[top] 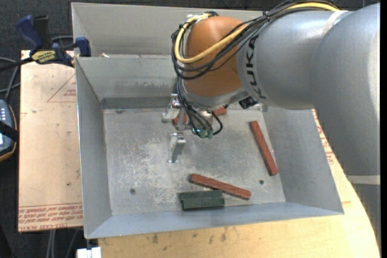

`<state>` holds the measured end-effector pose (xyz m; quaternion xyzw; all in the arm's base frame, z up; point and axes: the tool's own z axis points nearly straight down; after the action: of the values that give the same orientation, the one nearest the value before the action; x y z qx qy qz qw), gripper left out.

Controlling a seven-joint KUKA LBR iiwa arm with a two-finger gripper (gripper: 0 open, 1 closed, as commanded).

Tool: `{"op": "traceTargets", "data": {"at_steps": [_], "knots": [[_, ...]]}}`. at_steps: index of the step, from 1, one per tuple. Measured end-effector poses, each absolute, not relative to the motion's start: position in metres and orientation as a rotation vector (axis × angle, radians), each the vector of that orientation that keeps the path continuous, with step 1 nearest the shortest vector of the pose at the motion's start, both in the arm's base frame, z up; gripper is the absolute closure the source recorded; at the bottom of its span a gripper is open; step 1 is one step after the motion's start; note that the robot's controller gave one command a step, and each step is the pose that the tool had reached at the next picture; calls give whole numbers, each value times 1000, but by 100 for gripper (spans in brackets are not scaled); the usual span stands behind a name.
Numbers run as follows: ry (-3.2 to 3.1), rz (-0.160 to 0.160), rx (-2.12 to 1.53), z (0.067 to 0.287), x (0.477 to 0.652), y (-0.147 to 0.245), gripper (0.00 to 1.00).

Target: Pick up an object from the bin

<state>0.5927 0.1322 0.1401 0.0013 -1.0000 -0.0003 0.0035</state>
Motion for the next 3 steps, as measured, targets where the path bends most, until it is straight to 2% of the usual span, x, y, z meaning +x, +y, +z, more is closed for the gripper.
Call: {"op": "traceTargets", "data": {"at_steps": [1, 2, 3], "knots": [[-3142, -2, -1, 145, 595, 131, 100], [-3142, -2, -2, 145, 595, 131, 0], [-3142, -2, -2, 145, 595, 131, 0]]}}
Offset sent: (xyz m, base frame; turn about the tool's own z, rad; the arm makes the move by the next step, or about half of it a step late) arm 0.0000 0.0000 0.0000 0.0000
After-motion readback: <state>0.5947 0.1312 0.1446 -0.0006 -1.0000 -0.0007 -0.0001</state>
